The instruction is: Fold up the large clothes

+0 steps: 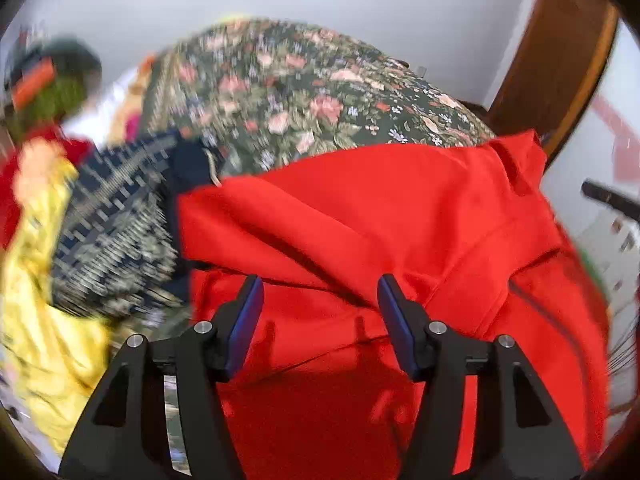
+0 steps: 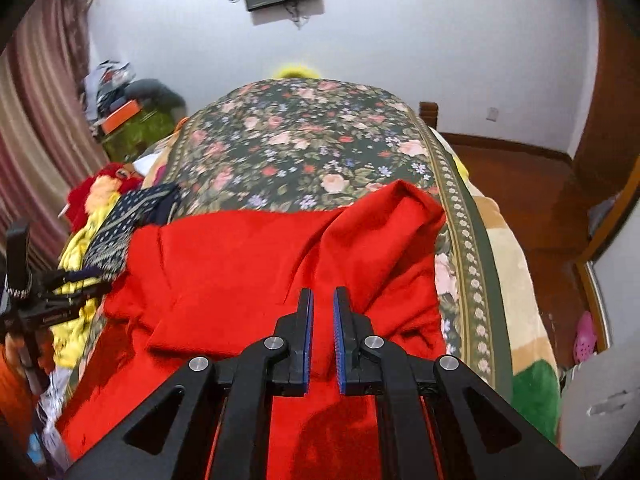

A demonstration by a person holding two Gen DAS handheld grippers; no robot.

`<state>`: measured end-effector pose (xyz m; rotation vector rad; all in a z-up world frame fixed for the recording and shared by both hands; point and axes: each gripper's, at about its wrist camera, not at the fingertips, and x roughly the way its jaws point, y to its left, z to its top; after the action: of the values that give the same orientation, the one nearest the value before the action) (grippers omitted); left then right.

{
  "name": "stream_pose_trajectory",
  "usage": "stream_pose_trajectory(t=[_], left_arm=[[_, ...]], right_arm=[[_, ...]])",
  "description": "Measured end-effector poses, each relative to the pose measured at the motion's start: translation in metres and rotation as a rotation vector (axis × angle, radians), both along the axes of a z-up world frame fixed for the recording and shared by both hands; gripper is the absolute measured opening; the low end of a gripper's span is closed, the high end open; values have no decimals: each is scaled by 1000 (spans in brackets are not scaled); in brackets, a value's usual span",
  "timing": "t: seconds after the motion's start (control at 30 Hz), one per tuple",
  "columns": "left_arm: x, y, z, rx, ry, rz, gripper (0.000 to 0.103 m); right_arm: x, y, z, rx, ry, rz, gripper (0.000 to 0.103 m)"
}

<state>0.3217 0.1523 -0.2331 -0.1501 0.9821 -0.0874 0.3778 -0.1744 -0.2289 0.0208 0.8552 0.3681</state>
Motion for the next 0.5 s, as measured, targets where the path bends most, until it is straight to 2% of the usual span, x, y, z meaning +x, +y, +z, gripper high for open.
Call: stream_pose_trajectory(t=[0.1, 0.27, 0.3, 0.33, 0.37, 0.43, 0.5], left_arm=[[15, 0, -19, -109, 48, 9, 58], [44, -11, -58, -191, 161, 12, 57], [47, -12, -63, -204, 173, 22, 48], [49, -14, -65, -201, 171, 27, 35], [51, -17, -64, -188, 160, 27, 29], [51, -26, -56, -158, 121, 4, 5], [46, -34, -42, -88, 64, -11, 3]], right_arm=[[14, 2, -10, 4, 22, -8, 6], [29, 8, -28, -2, 56, -7, 6], [32, 9, -31, 4, 61, -7, 6], [34, 8, -33, 13, 69, -7, 6], [35, 8, -35, 21, 75, -6, 6], [36, 6, -37, 30, 79, -11, 6], [37, 5, -36, 21, 76, -17, 6]])
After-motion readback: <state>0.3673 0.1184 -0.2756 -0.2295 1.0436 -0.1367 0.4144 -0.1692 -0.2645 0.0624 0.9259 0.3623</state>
